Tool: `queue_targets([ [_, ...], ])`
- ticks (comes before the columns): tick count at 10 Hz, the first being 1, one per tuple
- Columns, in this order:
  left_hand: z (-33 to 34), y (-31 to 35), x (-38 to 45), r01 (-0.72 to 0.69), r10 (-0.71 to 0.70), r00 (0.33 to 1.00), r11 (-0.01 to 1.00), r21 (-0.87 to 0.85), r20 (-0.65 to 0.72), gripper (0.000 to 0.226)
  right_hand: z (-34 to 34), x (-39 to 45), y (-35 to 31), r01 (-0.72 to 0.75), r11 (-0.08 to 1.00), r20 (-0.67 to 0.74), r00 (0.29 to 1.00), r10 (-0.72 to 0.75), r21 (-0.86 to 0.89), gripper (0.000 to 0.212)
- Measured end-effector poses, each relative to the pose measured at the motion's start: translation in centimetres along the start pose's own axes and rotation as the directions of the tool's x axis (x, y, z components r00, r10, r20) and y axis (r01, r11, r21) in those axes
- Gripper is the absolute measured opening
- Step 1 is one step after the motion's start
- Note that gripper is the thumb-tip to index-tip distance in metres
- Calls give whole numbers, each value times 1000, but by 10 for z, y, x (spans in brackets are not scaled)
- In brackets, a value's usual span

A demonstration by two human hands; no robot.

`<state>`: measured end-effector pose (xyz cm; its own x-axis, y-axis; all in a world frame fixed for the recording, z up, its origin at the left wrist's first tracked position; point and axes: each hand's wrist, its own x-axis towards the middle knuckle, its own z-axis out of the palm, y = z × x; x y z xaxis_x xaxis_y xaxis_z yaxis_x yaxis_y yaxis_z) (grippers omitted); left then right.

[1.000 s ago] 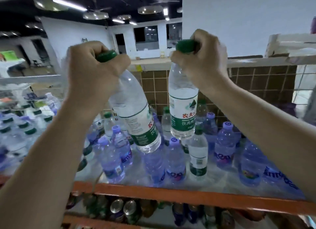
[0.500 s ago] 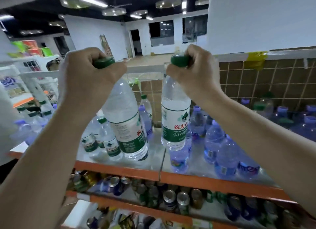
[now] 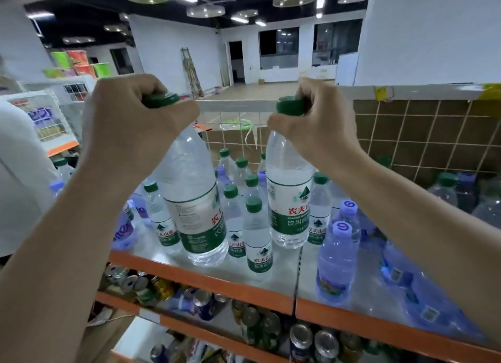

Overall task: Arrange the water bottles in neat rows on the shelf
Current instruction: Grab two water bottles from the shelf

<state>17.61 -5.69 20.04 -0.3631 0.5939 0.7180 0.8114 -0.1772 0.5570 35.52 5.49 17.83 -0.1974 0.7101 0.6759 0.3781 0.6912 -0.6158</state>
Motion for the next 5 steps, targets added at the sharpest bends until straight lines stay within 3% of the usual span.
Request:
queue_targets([
  [2,15,-46,13,37,-36,998,999,-16,60,16,31,22,28,-13,978,59,998,25,-210,34],
  [4,16,-81,26,-32,16,976,997,70,216,44,66,26,64,-68,867,286,929,235,-493,33],
  [5,16,-102,31,-47,24,940,997,60,341,41,85,23,80,-143,826,284,895,343,-545,35],
])
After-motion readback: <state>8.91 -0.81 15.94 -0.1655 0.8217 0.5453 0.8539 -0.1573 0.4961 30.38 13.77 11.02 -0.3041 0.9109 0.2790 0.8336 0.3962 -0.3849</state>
